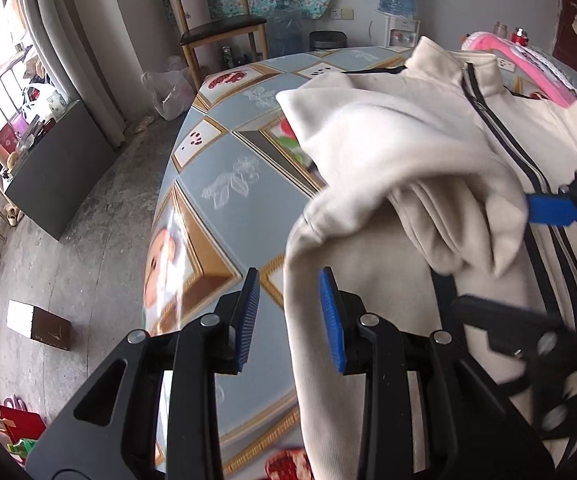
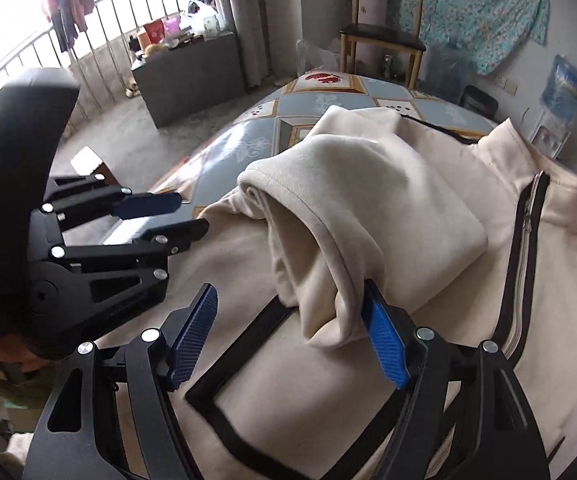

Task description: Fold large clothes

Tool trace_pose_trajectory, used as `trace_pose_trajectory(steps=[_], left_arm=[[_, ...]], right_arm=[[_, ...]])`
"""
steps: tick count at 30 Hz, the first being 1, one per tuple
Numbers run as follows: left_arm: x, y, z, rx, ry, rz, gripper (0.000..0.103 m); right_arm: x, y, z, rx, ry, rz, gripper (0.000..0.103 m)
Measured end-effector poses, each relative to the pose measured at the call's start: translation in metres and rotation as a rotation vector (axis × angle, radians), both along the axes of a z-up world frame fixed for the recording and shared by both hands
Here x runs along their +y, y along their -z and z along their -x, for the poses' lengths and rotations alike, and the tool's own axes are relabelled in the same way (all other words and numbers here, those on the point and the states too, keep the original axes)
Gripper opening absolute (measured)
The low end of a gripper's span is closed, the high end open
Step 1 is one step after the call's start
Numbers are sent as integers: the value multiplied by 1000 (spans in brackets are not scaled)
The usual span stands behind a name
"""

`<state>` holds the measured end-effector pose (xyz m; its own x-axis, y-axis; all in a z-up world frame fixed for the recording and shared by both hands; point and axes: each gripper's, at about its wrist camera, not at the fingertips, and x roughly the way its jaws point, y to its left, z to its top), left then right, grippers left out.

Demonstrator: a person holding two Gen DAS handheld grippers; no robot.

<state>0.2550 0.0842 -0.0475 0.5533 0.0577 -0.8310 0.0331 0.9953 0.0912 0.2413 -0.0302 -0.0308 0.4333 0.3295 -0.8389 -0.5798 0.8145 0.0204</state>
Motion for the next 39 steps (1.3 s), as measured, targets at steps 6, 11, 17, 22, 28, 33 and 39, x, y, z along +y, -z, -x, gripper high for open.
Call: trace_pose_trajectory(steps=[6, 11, 17, 22, 28, 33, 39], left_arm=[[4, 8, -23, 26, -36, -7, 29], [3, 11, -25, 29, -36, -27, 29], [1, 11, -26, 32, -28, -47, 31], [-10, 9, -24, 28, 25, -30, 35], [-20, 11, -24, 19, 21, -115, 34], [2, 9, -28, 30, -29, -70, 35], [16, -1, -20, -16, -50, 10, 35]], right_arm=[[8, 10, -15, -33, 23, 103, 45], [-2, 7, -16, -44, 42, 108, 12], [-31, -15, -7, -155, 82, 221, 10], [-62, -28, -2, -241, 114, 326, 10], [-57, -22, 4, -209, 58, 363, 26], [-95, -47, 2, -60, 70, 97, 45], [-179, -77, -12, 3, 288, -146, 47]])
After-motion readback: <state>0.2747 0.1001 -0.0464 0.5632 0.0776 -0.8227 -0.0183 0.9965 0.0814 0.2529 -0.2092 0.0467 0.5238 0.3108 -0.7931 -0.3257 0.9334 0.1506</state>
